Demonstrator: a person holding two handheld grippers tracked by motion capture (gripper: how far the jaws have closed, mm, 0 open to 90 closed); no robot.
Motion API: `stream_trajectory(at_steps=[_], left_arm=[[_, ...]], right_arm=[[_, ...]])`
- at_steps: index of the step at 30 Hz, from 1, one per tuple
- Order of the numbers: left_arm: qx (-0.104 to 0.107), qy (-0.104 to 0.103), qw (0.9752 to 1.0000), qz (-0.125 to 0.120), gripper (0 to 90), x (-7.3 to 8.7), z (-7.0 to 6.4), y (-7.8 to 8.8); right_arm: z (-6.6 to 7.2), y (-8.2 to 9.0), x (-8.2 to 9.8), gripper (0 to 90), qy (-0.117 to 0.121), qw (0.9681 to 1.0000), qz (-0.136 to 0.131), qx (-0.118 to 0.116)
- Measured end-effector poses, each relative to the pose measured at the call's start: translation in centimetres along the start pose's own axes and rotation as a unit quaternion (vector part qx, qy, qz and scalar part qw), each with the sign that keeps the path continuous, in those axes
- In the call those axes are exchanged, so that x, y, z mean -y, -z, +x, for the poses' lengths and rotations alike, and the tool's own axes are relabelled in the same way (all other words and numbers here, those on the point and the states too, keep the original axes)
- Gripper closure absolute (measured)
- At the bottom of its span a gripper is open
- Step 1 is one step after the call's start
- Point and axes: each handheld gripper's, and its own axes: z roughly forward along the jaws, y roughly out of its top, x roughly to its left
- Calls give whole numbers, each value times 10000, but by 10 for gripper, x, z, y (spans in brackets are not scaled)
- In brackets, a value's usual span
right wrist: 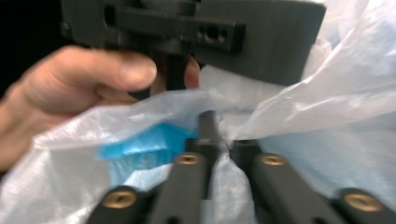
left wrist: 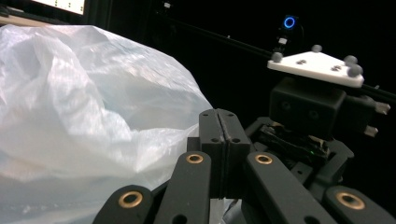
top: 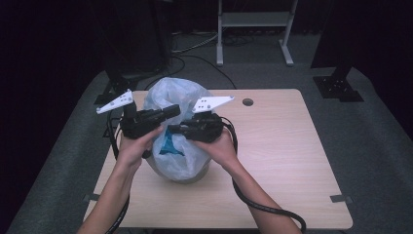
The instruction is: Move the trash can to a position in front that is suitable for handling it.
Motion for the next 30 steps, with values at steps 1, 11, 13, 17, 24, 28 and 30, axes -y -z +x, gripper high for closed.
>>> stream_trajectory(at_steps=[1,11,13,17,24,28,30], left_arm=[[8,10,10000,-8,898,0,-1,-1],[67,-8,9999,79,898,3,-3,-6],[33,29,10000,45,897,3,-1,-5],[-94,-52,9999,118,884,3,-2,-3],[-127,-45,9999,61,805,3,-3,-2],[-175,-32,9998,-24,752,0,-2,4],[-220,-46,9997,-80,686,-2,-2,8]], right_arm=[[-1,-1,-1,681,-106,9999,12,-113],[-5,-6,-4,537,-449,9989,-52,-119],[-4,-8,-5,569,-432,9991,-15,-25],[-1,-7,-4,686,-268,9995,-117,122],[4,-6,-2,890,-115,9981,-143,583],[1,-3,-2,894,-189,9977,-175,623],[-3,2,-1,895,-345,9973,-243,604]])
